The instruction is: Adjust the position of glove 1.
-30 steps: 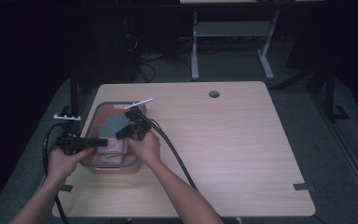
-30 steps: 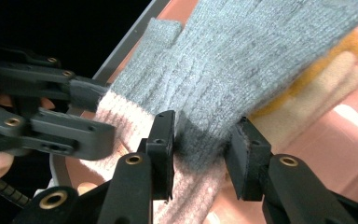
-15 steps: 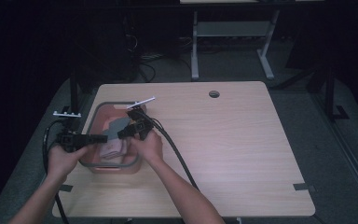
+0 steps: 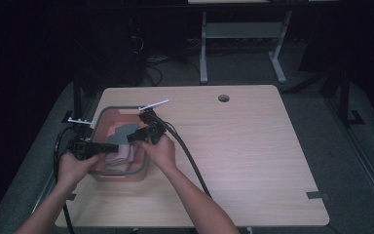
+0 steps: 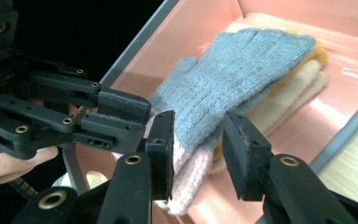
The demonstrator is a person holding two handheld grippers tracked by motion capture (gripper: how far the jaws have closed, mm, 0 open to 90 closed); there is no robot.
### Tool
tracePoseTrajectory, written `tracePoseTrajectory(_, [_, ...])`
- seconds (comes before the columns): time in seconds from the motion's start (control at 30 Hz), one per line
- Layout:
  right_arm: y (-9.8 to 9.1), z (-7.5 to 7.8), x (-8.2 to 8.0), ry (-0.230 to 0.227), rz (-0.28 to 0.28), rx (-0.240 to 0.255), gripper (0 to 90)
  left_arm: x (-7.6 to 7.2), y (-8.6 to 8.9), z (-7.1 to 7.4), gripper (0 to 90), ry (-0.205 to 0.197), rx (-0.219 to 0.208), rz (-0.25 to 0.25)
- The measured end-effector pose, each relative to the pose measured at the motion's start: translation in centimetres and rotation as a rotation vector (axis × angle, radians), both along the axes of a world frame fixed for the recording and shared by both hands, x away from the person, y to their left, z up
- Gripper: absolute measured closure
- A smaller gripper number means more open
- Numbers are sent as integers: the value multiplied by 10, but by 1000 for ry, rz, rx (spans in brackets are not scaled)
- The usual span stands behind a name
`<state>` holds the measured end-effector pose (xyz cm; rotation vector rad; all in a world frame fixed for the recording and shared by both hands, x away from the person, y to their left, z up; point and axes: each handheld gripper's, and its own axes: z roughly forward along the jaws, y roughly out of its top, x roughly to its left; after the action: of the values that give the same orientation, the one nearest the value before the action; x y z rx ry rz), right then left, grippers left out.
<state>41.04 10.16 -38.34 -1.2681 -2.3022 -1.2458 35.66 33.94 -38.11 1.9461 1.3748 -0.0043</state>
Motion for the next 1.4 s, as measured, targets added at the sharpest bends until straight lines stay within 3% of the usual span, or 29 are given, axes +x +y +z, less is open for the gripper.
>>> tracePoseTrajectory(0.63, [-22,12,0,-18,-13,32,580,0,0,8,609,-39,-36,18])
tracePoseTrajectory(1.2, [-51,18,-3,-16,-39,59,528,-2,-12,19,555,-81,-77,-15])
tracePoseTrajectory(1.4, [-60,22,-4,-35,-48,75,520,-2,-17,23,547,-94,-79,-30])
